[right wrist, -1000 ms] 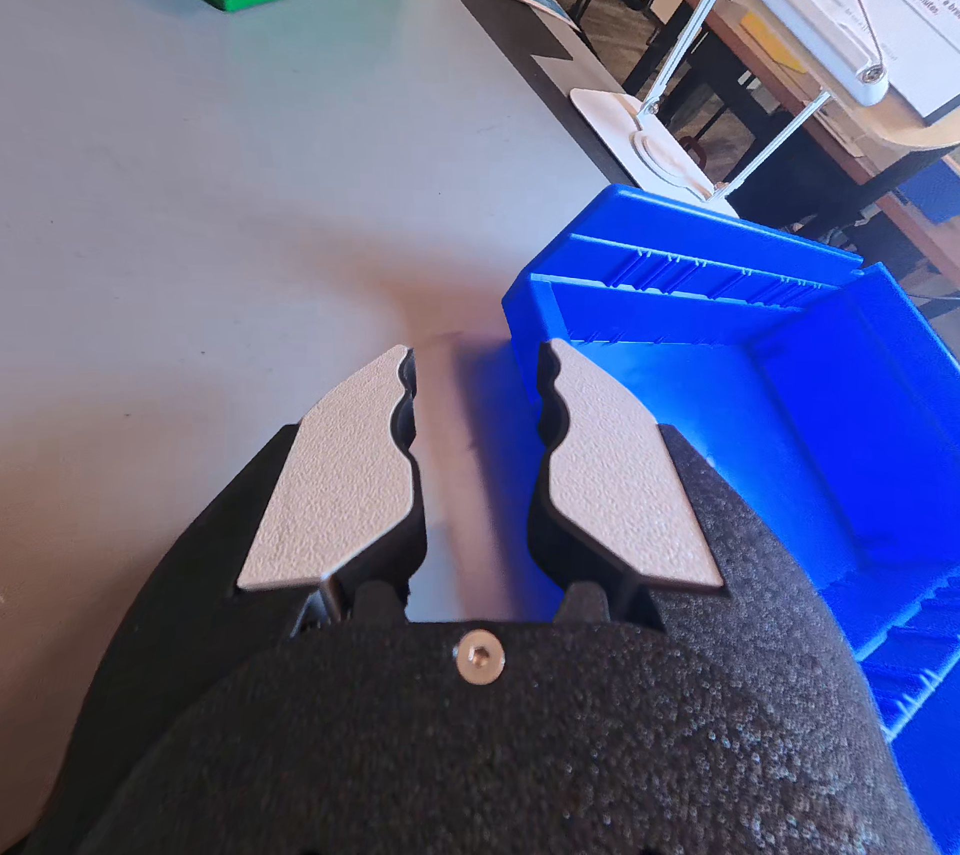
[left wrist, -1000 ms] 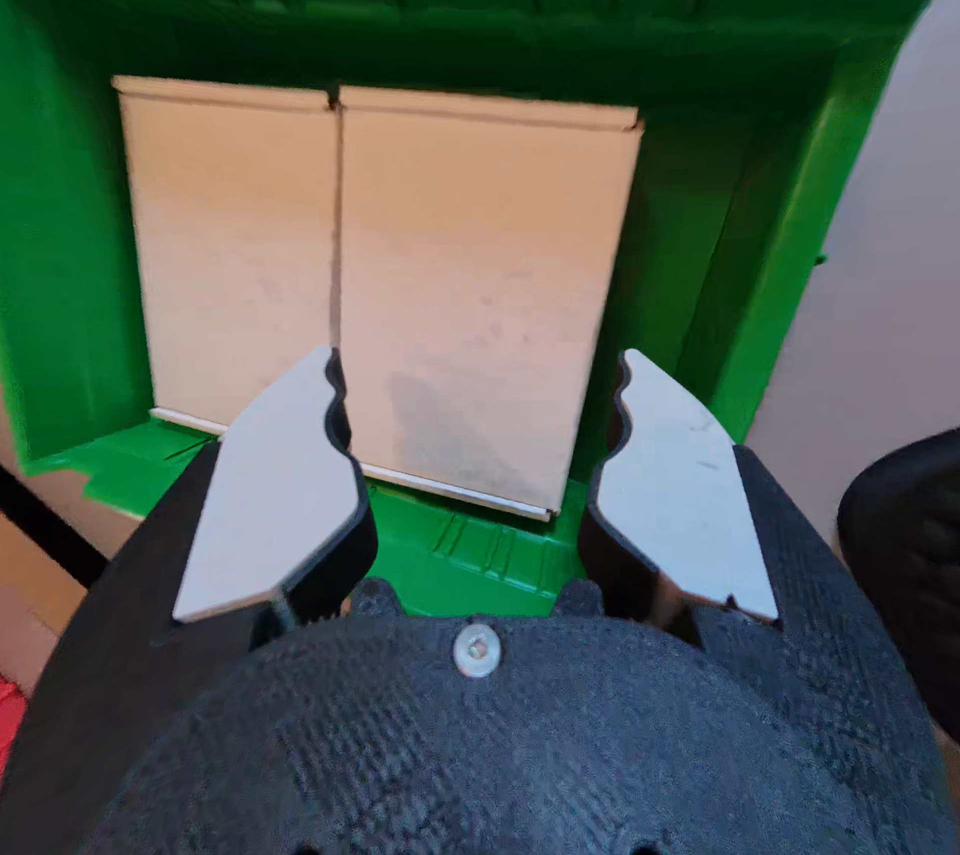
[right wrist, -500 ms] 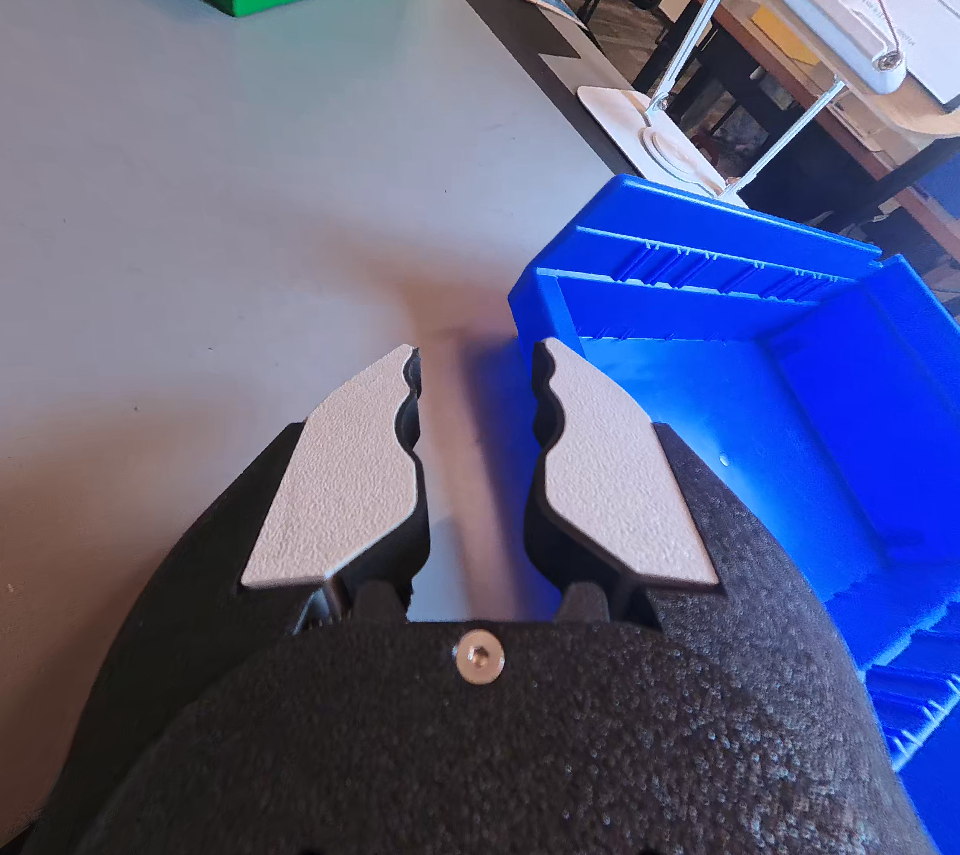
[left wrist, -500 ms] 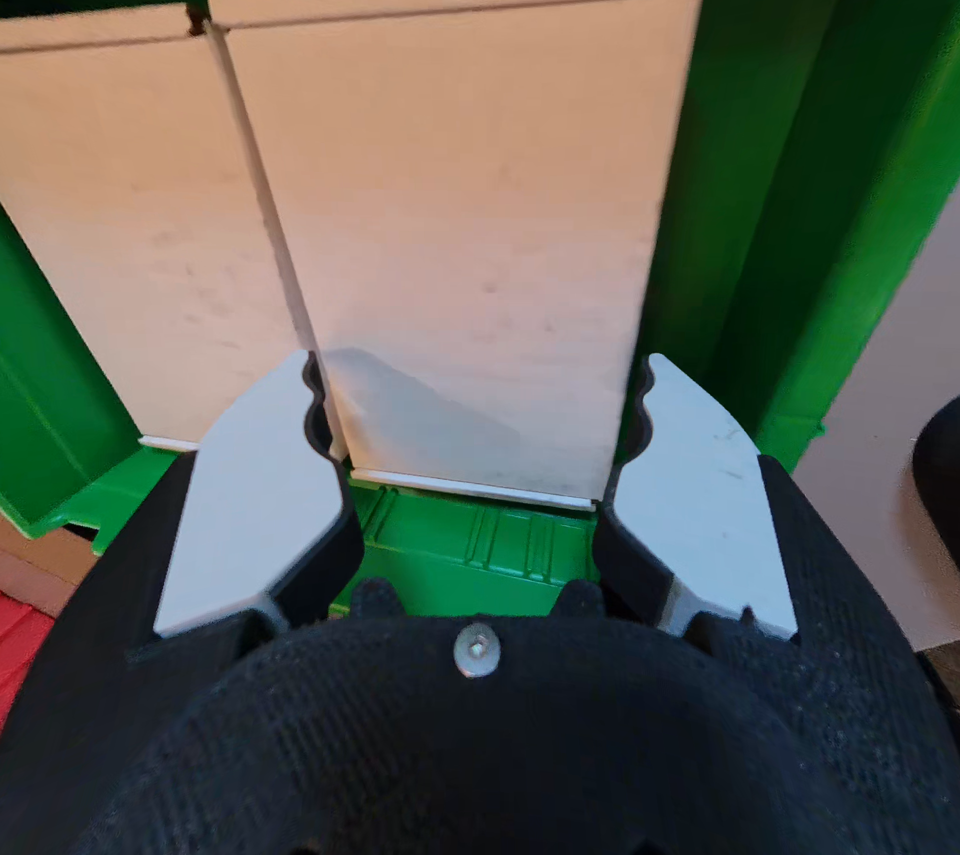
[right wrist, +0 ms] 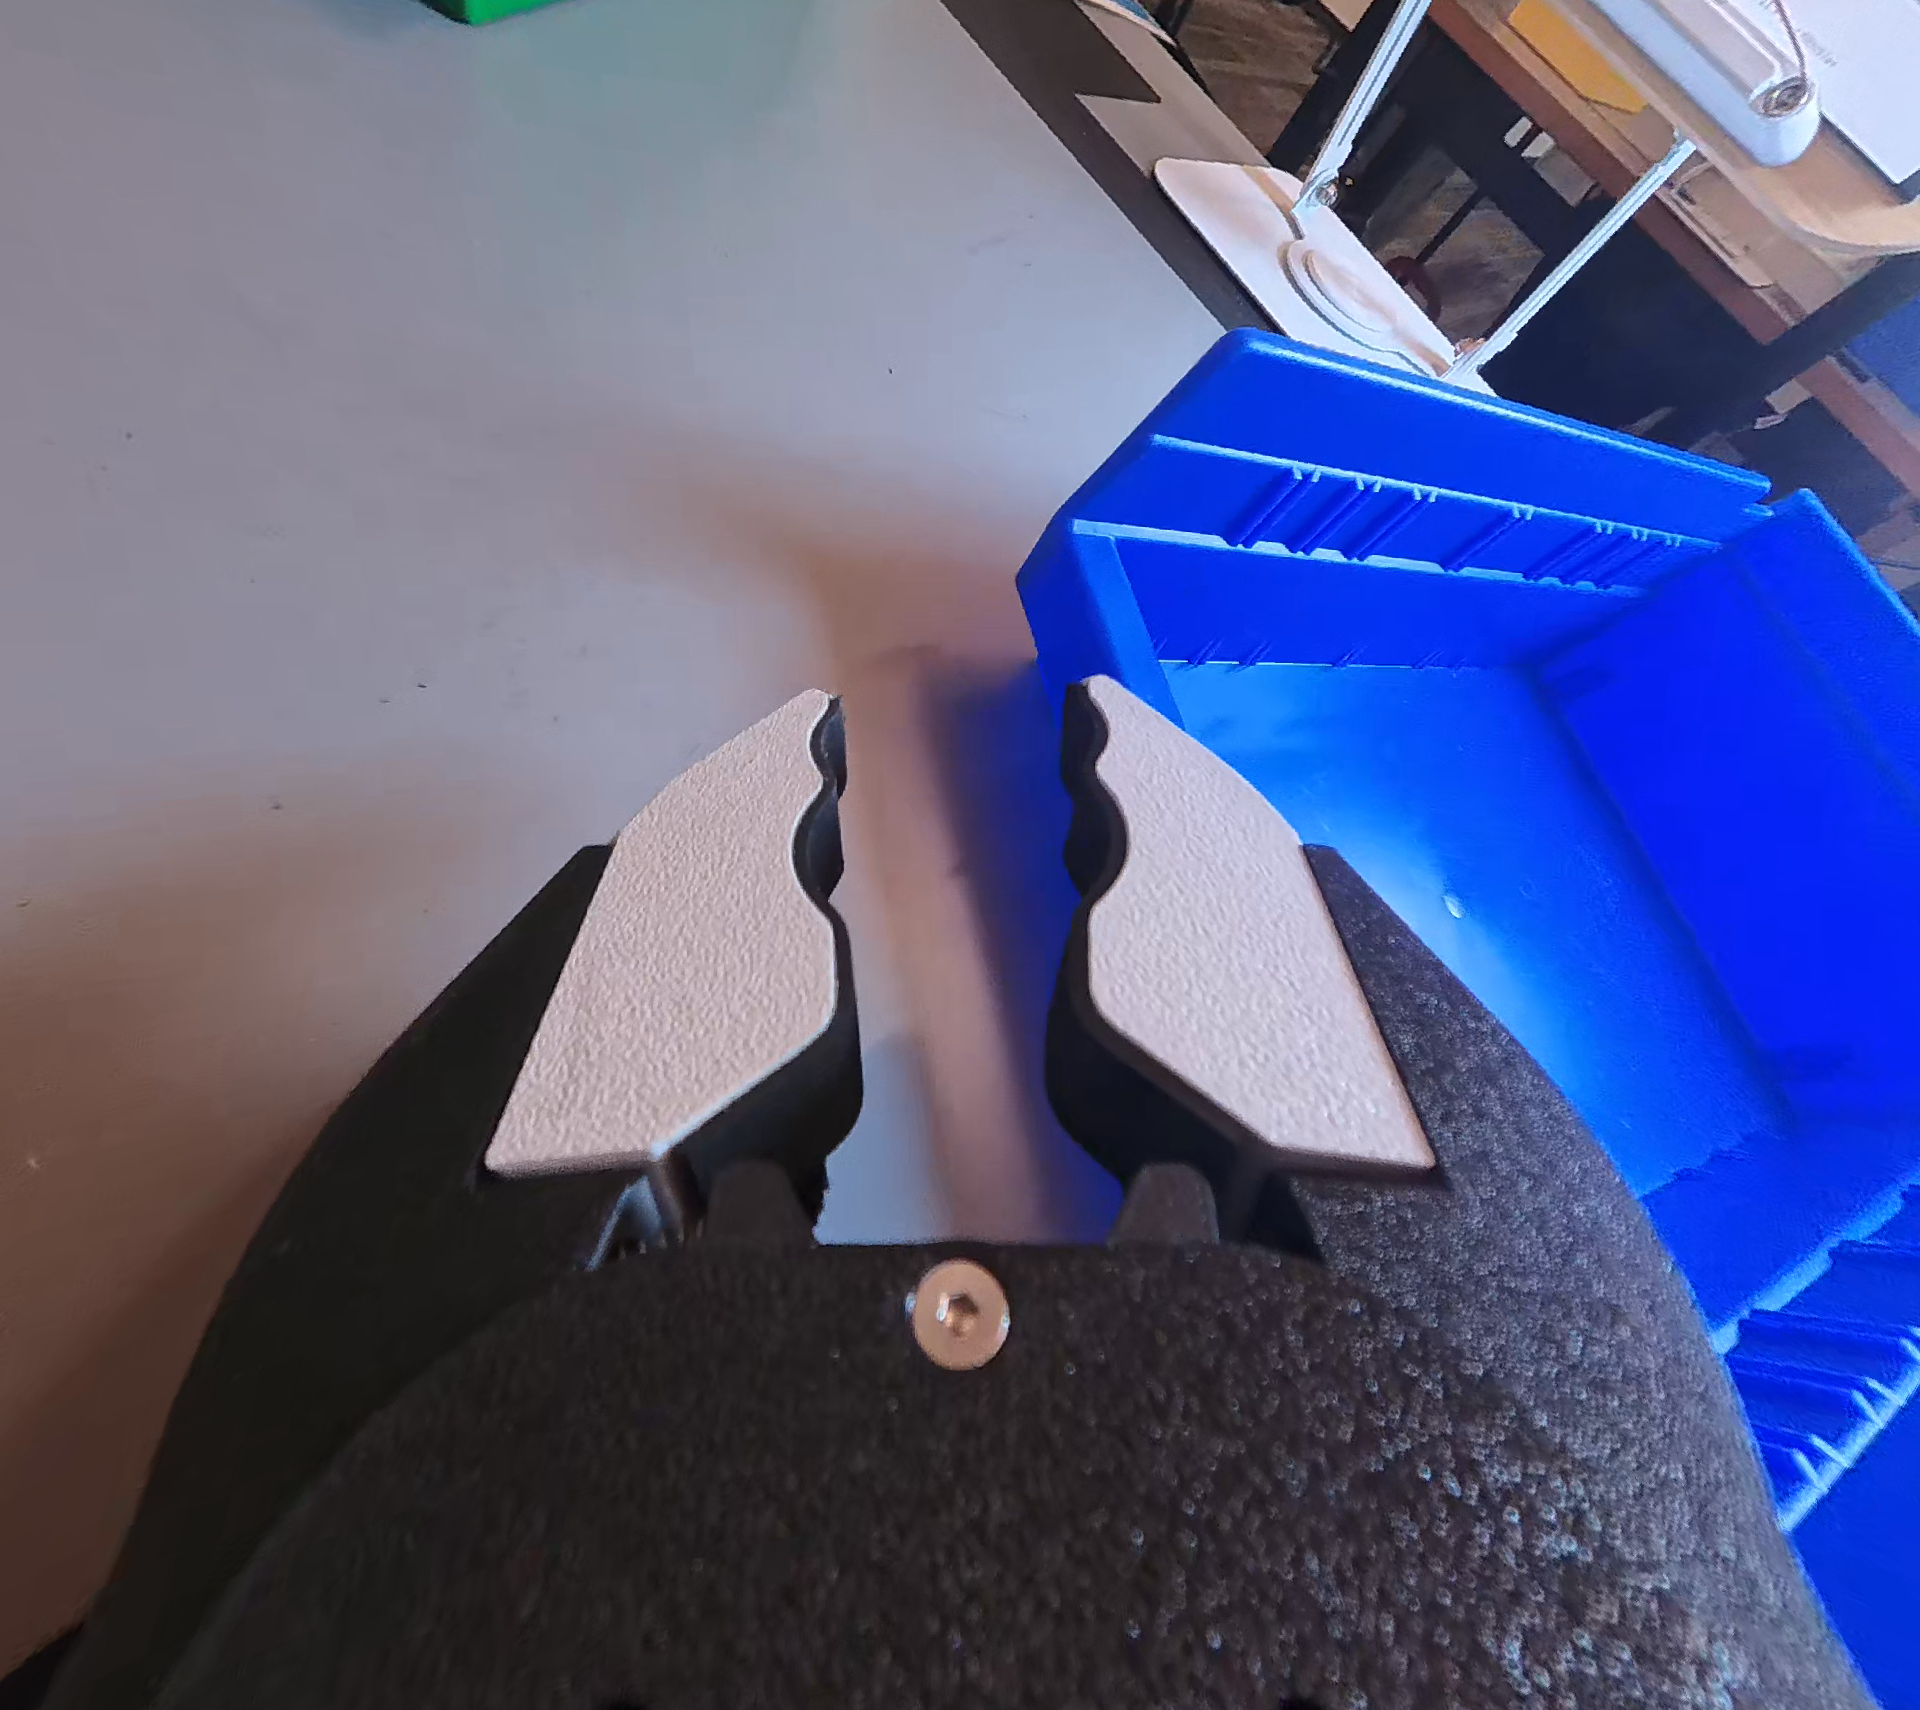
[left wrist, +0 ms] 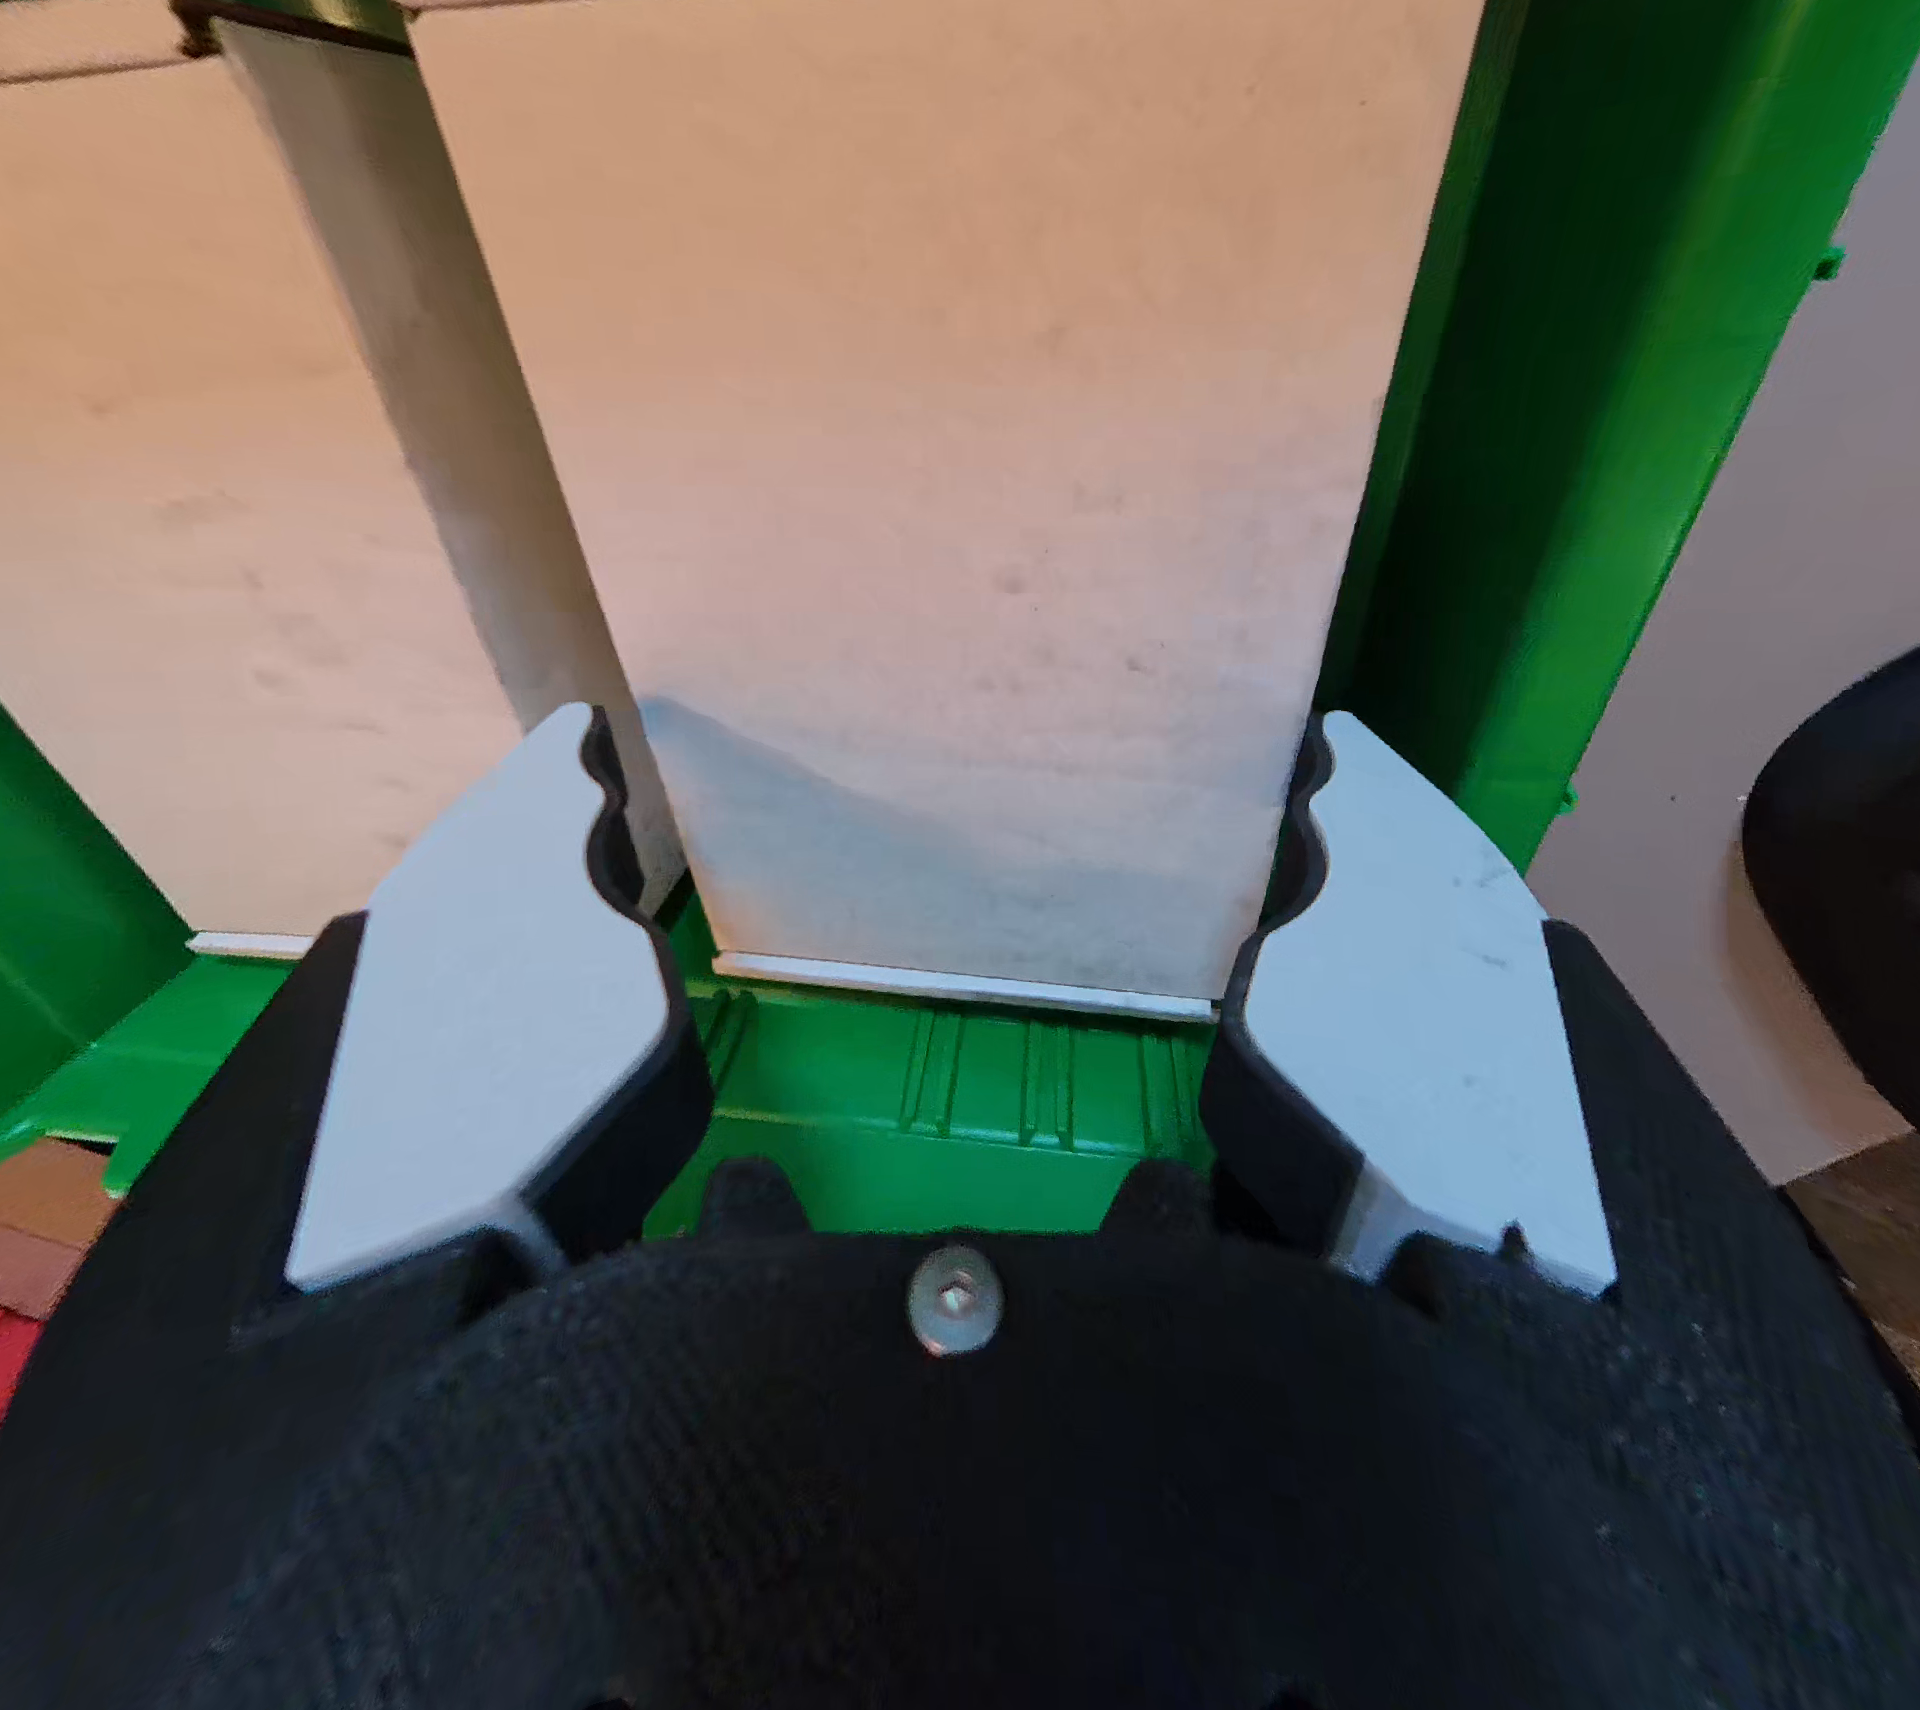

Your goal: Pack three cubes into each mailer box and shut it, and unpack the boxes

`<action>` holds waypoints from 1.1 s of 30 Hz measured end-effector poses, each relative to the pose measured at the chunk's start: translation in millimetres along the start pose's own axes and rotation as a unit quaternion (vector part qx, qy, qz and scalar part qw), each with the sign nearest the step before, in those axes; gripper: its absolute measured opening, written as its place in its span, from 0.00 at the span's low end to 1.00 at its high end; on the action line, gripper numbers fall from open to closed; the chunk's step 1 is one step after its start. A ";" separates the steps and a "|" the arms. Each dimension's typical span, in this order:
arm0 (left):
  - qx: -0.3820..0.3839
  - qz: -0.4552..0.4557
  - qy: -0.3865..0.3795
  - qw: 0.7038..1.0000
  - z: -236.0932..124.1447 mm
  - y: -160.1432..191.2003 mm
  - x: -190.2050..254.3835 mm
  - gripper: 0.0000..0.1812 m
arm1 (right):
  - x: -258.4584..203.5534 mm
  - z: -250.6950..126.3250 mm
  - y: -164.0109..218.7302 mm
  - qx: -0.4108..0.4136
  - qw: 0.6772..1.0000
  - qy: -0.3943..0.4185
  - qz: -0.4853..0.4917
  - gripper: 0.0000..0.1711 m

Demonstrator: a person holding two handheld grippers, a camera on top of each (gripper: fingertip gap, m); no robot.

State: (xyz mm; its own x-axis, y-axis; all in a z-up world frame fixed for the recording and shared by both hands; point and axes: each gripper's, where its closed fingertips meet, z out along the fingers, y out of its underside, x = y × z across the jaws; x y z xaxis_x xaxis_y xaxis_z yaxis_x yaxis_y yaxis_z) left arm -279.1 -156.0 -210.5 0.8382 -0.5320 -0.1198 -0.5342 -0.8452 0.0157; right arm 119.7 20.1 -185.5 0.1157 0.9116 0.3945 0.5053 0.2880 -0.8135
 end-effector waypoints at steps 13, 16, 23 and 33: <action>0.017 0.021 -0.006 1.000 7.8 -3.7 0.6 0.73 | 2.2 -3.5 -0.8 0.006 1.000 0.007 0.005 0.23; 0.075 0.005 -0.021 0.997 -29.2 -7.1 -2.2 0.73 | 1.2 -5.0 -7.4 0.020 1.000 0.007 0.003 0.23; 0.212 0.086 0.035 0.973 -124.2 -47.4 73.8 0.73 | -23.9 -10.8 -59.9 0.097 0.990 0.004 -0.101 0.28; 0.176 0.267 0.255 0.913 -84.6 -122.6 234.6 0.73 | -122.5 -19.1 -142.9 0.191 0.908 -0.019 -0.372 0.51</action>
State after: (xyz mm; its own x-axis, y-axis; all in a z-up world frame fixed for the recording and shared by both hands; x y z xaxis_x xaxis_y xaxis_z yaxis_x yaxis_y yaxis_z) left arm -7.7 -181.4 -156.4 0.3420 -0.8934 0.2913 -0.8086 -0.4377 -0.3932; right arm 49.6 -138.4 -109.5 -0.1696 0.4301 0.8867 0.0964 0.9027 -0.4194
